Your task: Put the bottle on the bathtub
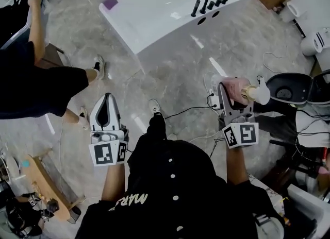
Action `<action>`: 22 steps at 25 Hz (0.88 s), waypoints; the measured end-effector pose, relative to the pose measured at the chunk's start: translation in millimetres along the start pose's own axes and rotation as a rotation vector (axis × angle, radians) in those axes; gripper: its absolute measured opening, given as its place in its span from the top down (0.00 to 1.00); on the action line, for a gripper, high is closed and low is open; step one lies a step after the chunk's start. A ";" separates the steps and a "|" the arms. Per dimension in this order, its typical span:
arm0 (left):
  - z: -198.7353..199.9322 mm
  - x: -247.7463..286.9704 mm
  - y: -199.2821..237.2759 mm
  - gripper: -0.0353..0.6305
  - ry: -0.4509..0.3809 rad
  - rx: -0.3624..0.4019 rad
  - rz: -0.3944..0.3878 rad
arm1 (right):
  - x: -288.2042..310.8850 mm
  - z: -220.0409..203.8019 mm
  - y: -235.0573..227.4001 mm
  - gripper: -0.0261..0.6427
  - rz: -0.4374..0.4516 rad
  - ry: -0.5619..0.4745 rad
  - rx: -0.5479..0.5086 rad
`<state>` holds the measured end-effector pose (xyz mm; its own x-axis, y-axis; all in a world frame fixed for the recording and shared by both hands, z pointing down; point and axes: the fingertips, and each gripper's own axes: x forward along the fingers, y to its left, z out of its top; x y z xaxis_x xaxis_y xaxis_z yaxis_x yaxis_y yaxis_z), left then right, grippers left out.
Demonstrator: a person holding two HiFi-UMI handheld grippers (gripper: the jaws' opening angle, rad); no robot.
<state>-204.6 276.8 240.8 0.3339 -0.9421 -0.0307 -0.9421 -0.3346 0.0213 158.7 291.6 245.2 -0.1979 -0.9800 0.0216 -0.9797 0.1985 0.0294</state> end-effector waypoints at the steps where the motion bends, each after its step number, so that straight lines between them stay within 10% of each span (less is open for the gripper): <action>1: -1.1 12.6 3.2 0.93 -0.003 -0.004 -0.006 | 10.9 0.0 -2.3 0.62 -0.005 -0.001 -0.002; 22: -2.0 189.7 102.5 0.93 -0.012 -0.018 -0.081 | 205.3 13.8 4.3 0.62 -0.033 -0.005 0.011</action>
<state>-237.7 63.8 239.2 0.4083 -0.9117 -0.0454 -0.9114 -0.4099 0.0365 113.4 91.1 236.0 -0.1652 -0.9861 0.0159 -0.9860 0.1655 0.0194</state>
